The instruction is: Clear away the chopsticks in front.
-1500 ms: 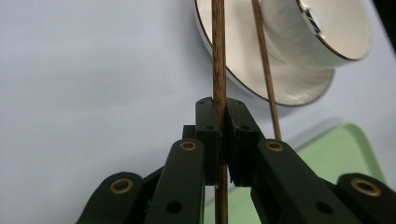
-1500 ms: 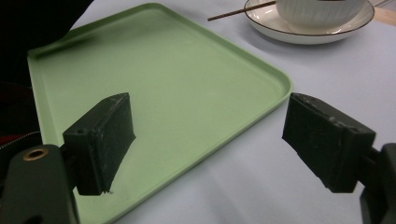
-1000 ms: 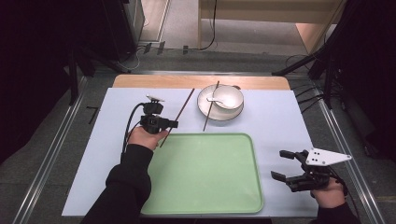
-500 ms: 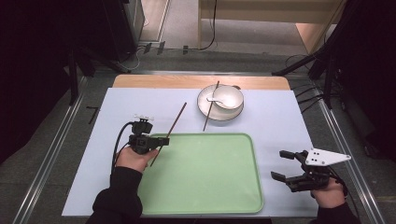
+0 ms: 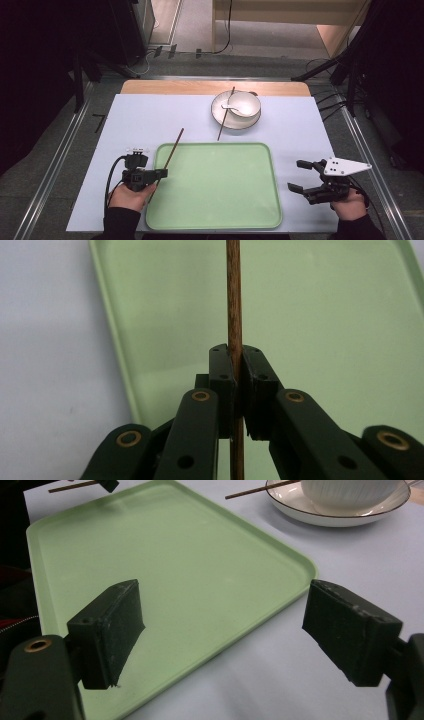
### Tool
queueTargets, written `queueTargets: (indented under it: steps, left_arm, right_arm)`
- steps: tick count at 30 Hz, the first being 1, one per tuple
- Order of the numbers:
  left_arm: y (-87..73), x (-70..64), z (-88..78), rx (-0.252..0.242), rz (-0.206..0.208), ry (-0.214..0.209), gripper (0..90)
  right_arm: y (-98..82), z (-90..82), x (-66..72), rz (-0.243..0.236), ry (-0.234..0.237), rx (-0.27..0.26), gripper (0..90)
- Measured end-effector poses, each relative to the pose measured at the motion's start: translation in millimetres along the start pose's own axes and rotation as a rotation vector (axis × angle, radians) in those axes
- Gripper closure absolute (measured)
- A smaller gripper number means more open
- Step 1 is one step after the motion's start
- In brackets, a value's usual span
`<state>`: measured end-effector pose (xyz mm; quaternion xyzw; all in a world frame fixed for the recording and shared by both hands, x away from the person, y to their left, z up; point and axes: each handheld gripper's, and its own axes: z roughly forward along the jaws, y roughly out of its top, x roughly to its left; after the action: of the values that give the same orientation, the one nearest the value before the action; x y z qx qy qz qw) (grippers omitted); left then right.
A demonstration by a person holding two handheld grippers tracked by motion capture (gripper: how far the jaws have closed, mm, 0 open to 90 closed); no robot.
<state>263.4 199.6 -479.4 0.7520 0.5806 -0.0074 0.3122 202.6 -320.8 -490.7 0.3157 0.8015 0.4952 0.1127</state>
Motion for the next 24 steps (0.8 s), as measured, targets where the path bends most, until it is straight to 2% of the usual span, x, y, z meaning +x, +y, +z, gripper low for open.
queueTargets:
  steps: [2,3,4,6,8,12,16,21,24]
  left_arm:
    - [-3.7,-0.9,-1.3,0.004,-0.001,0.003,85.2]
    - [-11.1,-2.8,-2.6,0.015,-0.003,0.019,85.2]
    - [-11.1,-2.8,-2.6,0.015,-0.003,0.019,85.0]
    - [-19.9,-5.2,-4.3,0.044,0.009,0.055,85.1]
    - [-25.1,-4.6,-5.0,0.052,-0.001,0.061,85.0]
    - [-27.8,-3.9,-1.4,0.071,-0.008,0.074,84.9]
    - [-23.3,-8.6,12.8,0.100,0.022,0.097,84.3]
    - [-22.8,-14.0,16.6,0.097,0.046,0.101,84.0]
    - [-23.7,-14.7,16.3,0.092,0.055,0.100,80.0]
  right_arm:
    - [0.4,0.9,0.1,-0.001,0.002,-0.001,16.7]
    - [1.2,2.2,0.2,-0.007,0.001,0.003,16.8]
    - [1.2,2.2,0.2,-0.007,0.001,0.003,16.8]
    - [2.0,3.1,0.3,-0.005,0.003,0.003,16.8]
    - [2.2,3.3,0.1,-0.007,0.002,0.003,16.7]
    - [2.3,3.6,0.1,-0.009,0.004,0.005,16.8]
    - [2.2,3.5,0.5,-0.009,0.005,0.005,16.7]
    - [2.1,3.6,0.4,-0.010,0.006,0.008,16.7]
    - [2.0,3.6,0.5,-0.011,0.006,0.008,16.7]
